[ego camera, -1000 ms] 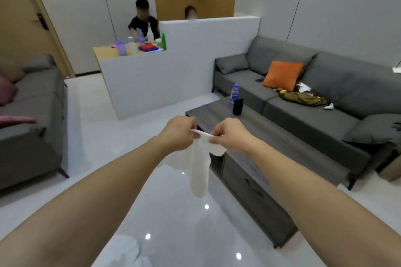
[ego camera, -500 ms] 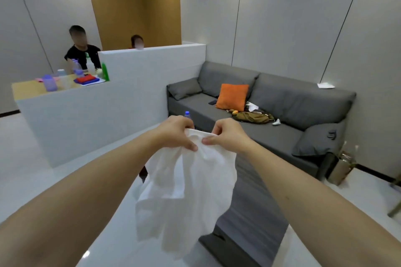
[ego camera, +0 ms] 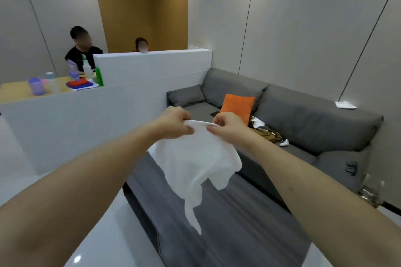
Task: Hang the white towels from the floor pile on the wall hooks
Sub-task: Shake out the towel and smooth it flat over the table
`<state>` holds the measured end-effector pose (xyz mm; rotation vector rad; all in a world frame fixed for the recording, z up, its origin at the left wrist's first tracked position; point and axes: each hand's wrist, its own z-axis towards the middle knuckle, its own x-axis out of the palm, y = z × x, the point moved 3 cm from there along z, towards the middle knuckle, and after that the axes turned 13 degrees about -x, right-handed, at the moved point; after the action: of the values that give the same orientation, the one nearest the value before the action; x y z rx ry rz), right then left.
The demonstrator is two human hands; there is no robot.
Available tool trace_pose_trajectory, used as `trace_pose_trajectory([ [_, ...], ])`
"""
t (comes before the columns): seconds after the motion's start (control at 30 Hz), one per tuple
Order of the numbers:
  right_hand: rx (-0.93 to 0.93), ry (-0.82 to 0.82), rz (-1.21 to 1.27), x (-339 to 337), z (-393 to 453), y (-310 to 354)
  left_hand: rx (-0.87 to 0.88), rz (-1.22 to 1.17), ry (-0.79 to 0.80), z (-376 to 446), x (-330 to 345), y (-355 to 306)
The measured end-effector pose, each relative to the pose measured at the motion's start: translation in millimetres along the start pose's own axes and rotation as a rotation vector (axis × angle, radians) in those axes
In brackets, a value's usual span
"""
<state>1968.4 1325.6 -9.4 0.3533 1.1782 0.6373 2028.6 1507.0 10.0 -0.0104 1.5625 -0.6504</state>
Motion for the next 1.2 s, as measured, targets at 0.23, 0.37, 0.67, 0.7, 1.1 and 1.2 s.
trace_pose_trajectory([
  [0.23, -0.244, -0.002, -0.059, -48, 47, -32, -0.219, -0.001, -0.258, 24, -19, -19],
  [0.37, -0.233, 0.200, -0.016, -71, 58, -61, -0.344, 0.061, -0.385, 14, -27, -27],
  [0.67, -0.318, 0.307, -0.079, -97, 98, -82, -0.575, 0.140, -0.611, -8, -35, -30],
  [0.7, -0.314, 0.301, -0.069, -99, 105, -85, -0.600, 0.131, -0.630, -9, -36, -26],
  [1.1, -0.251, 0.137, -0.093, -42, 225, -89, -0.725, 0.143, -0.710, 46, -66, 63],
  [1.2, -0.225, 0.116, -0.129, -8, 270, -89, -0.725, 0.118, -0.698, 79, -76, 108],
])
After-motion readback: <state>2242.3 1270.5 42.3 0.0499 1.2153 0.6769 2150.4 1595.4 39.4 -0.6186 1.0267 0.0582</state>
